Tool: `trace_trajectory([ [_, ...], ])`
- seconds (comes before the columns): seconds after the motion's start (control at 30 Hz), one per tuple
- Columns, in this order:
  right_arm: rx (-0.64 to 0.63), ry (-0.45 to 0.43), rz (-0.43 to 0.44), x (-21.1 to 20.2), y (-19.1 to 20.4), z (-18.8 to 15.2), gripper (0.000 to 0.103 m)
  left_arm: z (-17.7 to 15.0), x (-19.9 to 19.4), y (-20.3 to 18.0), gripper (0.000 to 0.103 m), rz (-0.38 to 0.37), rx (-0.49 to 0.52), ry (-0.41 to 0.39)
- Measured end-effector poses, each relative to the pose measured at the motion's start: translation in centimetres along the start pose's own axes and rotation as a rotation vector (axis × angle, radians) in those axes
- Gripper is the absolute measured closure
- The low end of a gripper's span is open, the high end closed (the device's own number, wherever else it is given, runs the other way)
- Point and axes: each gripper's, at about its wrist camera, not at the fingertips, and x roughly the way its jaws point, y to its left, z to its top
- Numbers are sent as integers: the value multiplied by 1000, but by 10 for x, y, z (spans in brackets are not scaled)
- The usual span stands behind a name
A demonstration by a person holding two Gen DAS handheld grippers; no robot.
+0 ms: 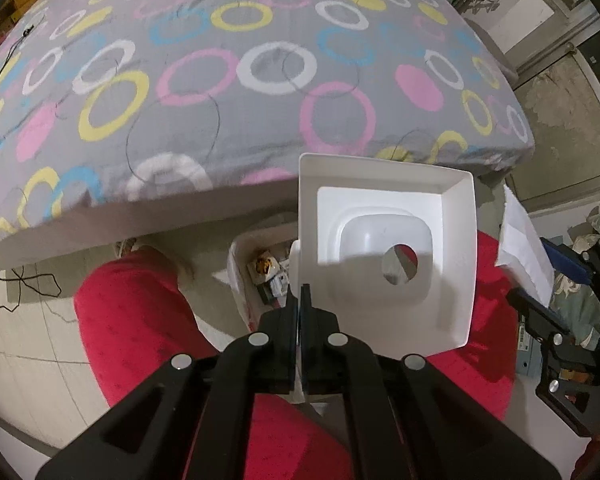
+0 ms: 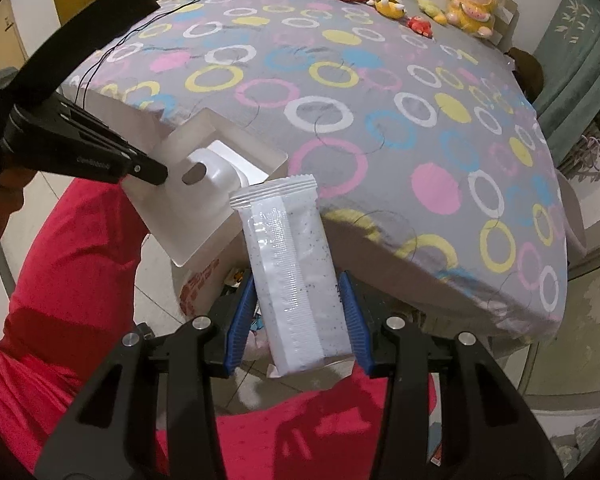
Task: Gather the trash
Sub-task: 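Lift the white tray and tube packet off the bed toward the bag, then lower the tray and tube packet down into the white plastic bag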
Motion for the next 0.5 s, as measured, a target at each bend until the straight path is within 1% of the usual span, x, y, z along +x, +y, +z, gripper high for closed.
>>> trace_trajectory([
  [0.1, 16, 12, 11, 7, 1, -4, 61, -4, 11, 2, 101, -12, -14, 20],
  [0.33, 42, 41, 10, 29, 3, -14, 61, -8, 36, 4, 101, -7, -25, 59],
  [0.5, 63, 63, 6, 48, 1, -18, 61, -9, 54, 5, 101, -22, -40, 91],
])
